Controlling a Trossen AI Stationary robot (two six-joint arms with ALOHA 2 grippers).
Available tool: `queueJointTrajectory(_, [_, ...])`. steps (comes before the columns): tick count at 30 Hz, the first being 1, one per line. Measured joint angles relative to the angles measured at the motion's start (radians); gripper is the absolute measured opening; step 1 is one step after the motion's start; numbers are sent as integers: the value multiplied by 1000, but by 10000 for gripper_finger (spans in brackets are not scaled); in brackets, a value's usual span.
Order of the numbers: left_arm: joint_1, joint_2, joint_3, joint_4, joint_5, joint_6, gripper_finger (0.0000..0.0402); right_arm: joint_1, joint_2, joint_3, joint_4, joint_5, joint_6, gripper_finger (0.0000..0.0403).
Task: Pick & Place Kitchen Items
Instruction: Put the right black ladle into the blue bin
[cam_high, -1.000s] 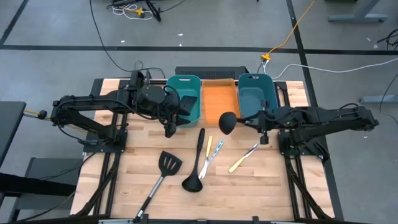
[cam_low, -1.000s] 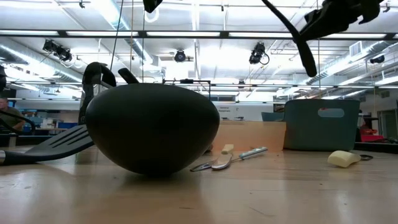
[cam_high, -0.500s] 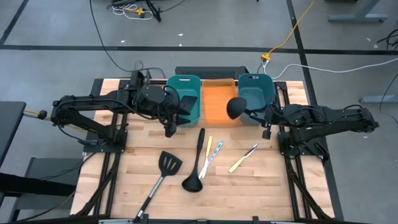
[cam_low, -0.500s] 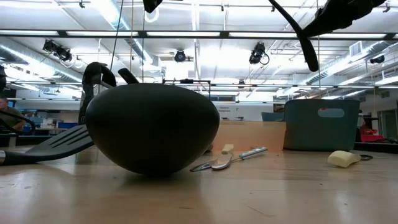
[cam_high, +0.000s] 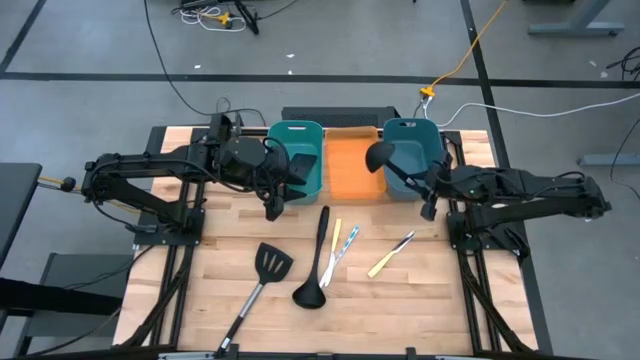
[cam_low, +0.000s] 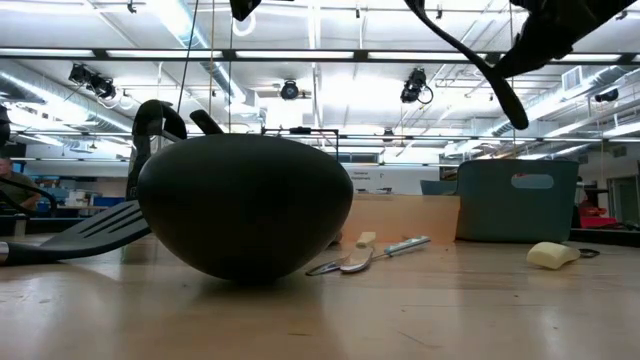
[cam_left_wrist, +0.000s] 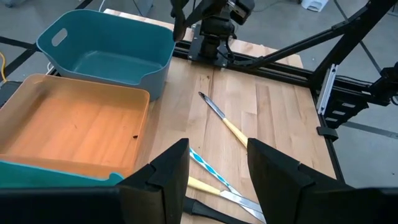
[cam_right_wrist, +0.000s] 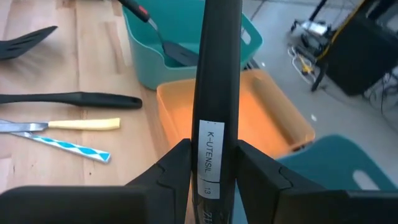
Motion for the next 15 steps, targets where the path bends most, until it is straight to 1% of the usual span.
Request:
queueJointTrajectory(9, [0,0,0,0,0,0,167,-40,0,0,-106,0,120,114])
queueJointTrajectory(15, [0,0,0,0,0,0,167,-67,-7,0,-123,-1,133,114])
